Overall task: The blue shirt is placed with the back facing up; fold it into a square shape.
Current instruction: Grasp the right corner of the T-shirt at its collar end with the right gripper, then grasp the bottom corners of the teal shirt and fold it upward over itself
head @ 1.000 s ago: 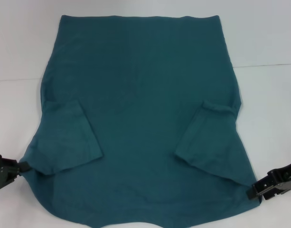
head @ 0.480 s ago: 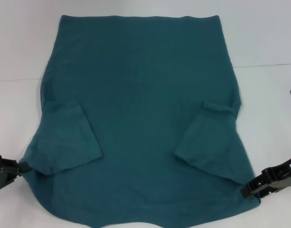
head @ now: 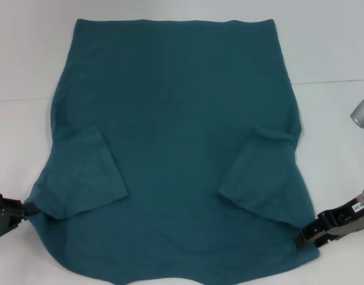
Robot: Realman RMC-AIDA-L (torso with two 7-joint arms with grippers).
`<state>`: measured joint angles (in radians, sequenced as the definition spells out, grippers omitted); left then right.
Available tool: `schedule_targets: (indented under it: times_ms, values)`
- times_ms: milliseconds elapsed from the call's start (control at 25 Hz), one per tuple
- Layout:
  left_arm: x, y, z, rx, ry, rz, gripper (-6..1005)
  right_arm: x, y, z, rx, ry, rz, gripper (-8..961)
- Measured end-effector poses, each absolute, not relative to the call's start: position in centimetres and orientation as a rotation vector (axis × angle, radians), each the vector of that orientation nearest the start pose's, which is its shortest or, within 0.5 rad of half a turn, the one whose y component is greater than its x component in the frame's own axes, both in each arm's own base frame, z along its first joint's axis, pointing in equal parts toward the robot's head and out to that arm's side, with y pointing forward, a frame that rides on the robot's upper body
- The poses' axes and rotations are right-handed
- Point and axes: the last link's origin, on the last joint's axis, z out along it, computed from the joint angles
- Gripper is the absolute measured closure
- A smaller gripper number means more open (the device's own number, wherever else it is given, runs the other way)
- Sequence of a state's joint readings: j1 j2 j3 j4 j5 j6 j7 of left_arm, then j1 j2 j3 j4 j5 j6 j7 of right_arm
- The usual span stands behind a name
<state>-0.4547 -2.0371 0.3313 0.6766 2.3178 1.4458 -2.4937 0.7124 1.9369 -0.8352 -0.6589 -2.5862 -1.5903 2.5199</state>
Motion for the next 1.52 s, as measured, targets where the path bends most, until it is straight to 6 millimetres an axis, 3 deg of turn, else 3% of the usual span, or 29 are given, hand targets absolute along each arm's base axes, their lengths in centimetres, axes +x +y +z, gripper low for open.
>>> schedule_targets:
  times_ms: [600,1040,1160,1360,1520]
  values:
    - [-35.5,31.0,4.4,2.037,2.607,0.901,972,28.5,35.5,2.3,-2.341,1.861,-0.261,376]
    - [-35.6,30.8,4.4,2.034,2.609,0.9,972,28.5,35.4,2.2,-2.357,1.847,-0.304,571]
    - [-35.5,30.7,4.4,2.039,2.596,0.887,972,28.5,35.4,2.4,-2.36,1.851,-0.302,805]
    - [-35.2,30.2,4.5,2.079,2.553,0.807,973,28.2,35.0,3.2,-2.395,1.841,-0.307,921]
    - [-35.1,29.6,4.9,2.114,2.522,0.704,973,28.0,34.6,4.1,-2.417,1.841,-0.321,920]
